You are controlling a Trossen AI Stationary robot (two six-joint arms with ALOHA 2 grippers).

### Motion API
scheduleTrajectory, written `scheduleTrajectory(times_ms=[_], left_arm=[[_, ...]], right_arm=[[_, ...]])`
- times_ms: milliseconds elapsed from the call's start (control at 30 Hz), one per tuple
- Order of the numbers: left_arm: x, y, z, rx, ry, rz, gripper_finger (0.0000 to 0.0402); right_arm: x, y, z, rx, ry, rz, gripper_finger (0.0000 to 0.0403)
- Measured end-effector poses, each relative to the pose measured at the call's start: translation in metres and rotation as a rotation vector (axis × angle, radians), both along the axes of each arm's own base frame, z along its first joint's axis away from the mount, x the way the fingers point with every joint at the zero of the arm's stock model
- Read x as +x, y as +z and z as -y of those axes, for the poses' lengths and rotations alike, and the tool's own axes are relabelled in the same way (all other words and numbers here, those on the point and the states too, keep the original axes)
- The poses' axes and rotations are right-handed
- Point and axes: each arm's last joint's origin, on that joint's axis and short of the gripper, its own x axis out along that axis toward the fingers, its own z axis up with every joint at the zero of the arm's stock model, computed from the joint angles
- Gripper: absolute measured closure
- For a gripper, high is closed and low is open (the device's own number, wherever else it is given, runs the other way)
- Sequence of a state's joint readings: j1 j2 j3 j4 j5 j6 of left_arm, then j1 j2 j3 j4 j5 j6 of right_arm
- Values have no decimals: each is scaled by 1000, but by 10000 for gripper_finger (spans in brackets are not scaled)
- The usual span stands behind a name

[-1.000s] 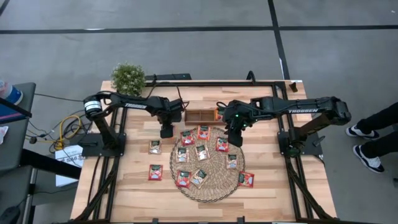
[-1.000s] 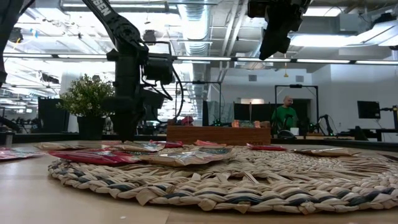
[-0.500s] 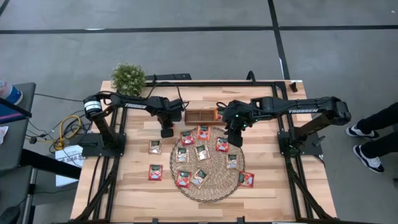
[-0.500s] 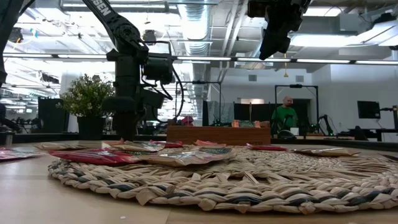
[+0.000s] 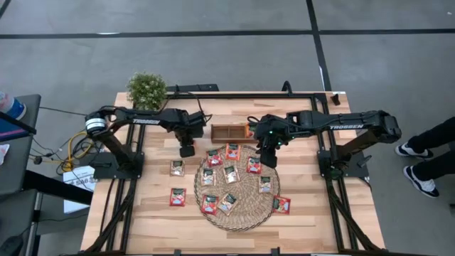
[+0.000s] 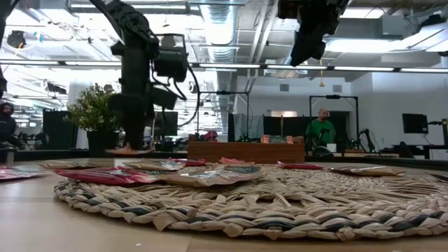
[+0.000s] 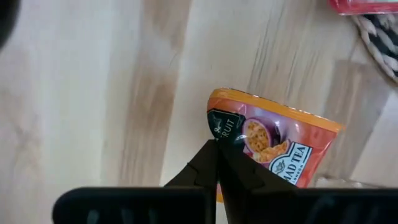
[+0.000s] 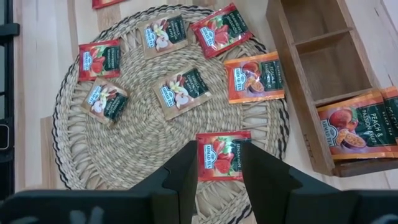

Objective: Pick & Place Tea
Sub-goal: Put the orange tea bag to the right of the wooden organizer

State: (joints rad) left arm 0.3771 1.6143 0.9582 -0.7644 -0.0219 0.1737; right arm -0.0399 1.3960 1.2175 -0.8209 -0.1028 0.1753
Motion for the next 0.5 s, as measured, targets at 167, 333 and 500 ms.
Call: scheduleTrajectory(times_ms=[167, 333, 500], left_arm=[[-7, 26, 2, 44, 46, 96, 401], [-12, 56, 10, 76, 67, 209, 401], [-1, 88, 18, 103, 46, 340, 401]], right_arm=[[3, 2, 0, -1, 0, 34, 290], [11, 8, 0, -4, 1, 142, 290], [23, 16, 5, -11, -12, 286, 290]])
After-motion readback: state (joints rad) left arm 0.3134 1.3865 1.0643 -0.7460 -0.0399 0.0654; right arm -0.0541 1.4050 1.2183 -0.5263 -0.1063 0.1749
